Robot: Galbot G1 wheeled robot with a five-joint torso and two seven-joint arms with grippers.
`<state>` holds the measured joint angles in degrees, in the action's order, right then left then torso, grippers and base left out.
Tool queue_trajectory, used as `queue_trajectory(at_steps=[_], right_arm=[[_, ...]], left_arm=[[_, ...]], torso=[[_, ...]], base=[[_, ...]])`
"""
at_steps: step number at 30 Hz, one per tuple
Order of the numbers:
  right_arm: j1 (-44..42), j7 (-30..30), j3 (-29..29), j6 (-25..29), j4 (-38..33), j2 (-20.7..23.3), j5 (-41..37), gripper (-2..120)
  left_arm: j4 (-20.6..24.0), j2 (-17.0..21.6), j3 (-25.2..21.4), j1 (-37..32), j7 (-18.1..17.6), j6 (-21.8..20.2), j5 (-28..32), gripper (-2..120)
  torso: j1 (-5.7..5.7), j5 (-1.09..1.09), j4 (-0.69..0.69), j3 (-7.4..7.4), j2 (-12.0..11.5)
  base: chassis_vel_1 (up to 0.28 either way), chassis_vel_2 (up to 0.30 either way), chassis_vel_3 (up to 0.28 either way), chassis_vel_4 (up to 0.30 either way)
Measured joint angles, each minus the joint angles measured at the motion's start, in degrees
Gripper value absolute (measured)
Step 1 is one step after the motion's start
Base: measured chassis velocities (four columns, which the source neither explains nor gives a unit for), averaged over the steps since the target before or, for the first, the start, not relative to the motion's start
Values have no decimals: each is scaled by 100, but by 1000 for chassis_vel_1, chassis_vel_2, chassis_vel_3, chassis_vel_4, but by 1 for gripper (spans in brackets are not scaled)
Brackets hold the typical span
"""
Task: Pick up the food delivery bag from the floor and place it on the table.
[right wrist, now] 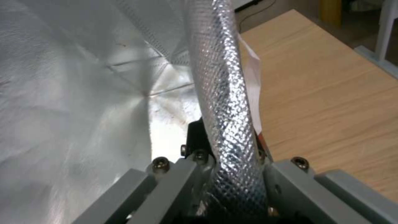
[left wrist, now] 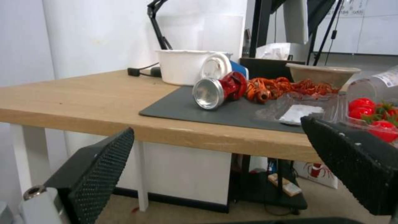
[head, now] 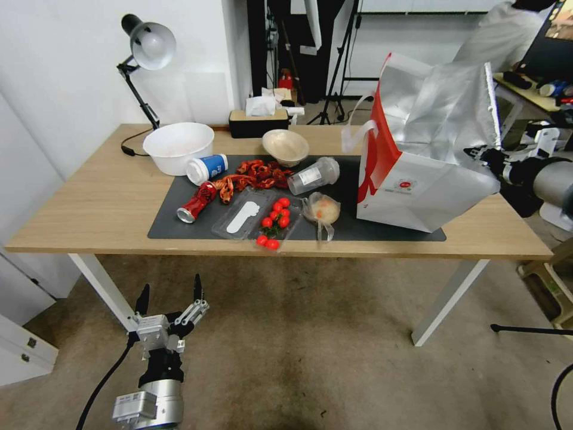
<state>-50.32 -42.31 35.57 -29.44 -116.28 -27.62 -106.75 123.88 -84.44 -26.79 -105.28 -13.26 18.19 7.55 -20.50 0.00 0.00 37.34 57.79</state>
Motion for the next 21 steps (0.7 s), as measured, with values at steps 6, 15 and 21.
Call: queue_trajectory(at_steps=[6,15,21], right_arm=[[243,-28,-102,-84,185,115,-73,0],[414,-91,-219,-169,374,165,-127,0],[477,-59,-270,-192,436,163,-204,0]], left_arm=[[-4,2,9,-1,-1,-2,0,100],[19,38,10,13,-8,-52,22,100],[20,67,1,27,-36,-68,40,100]], torso=[[0,0,0,0,0],[0,0,0,0,0],[0,0,0,0,0]], base=[[0,0,0,0],[0,0,0,0],[0,0,0,0]])
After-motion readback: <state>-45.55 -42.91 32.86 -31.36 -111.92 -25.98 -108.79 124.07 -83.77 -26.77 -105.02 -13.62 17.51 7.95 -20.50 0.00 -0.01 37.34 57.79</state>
